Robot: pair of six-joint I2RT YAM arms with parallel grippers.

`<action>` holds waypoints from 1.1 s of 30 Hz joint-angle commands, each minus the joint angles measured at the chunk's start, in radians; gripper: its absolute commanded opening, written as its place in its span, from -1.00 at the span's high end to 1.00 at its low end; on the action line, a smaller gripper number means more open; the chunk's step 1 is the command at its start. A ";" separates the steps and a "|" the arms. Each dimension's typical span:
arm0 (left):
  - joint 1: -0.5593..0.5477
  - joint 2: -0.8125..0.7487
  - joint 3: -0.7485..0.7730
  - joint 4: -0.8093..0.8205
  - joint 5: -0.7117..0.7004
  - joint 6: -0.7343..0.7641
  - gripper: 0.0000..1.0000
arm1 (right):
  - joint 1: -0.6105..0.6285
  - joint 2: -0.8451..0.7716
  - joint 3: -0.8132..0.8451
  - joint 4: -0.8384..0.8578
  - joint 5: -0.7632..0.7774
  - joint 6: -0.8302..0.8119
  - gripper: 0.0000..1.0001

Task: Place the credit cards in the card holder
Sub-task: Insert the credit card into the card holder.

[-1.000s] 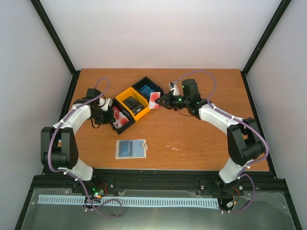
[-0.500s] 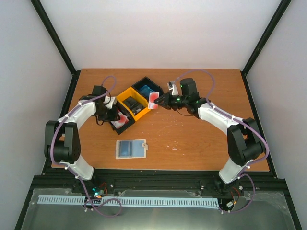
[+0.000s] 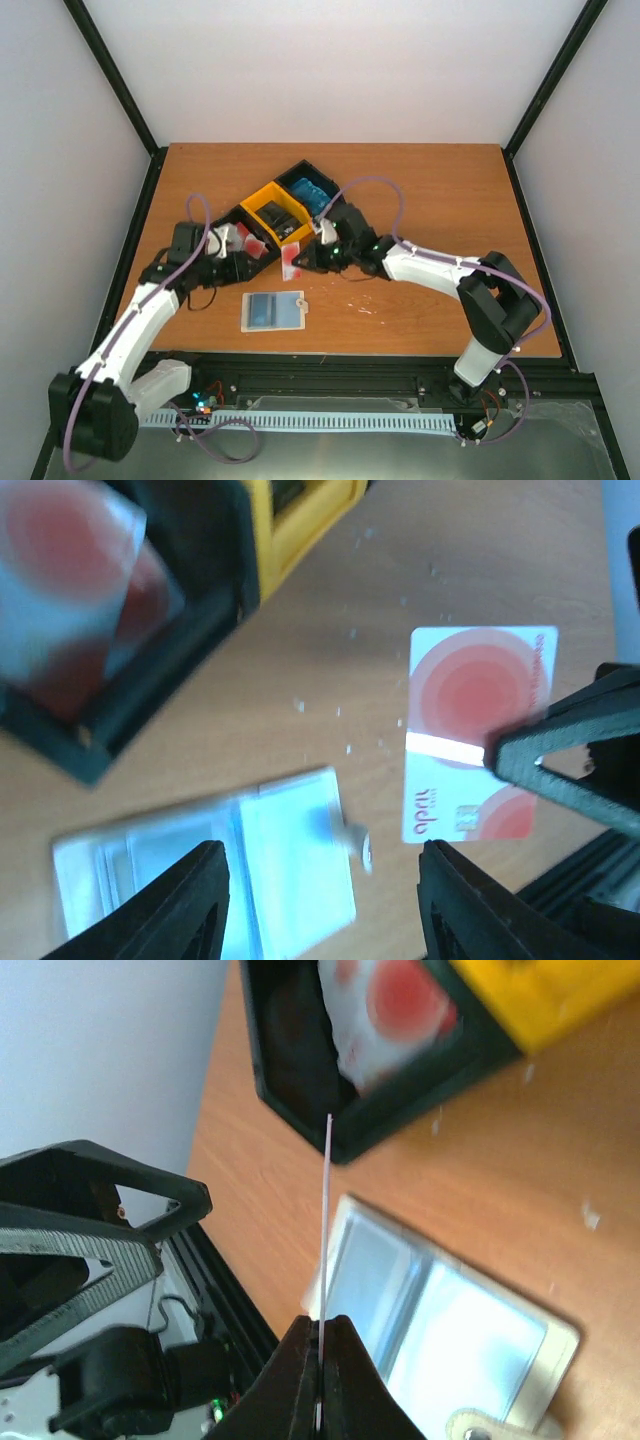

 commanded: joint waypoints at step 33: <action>-0.008 0.131 -0.355 0.167 0.052 -0.403 0.03 | 0.246 0.070 -0.367 0.498 0.210 0.257 0.94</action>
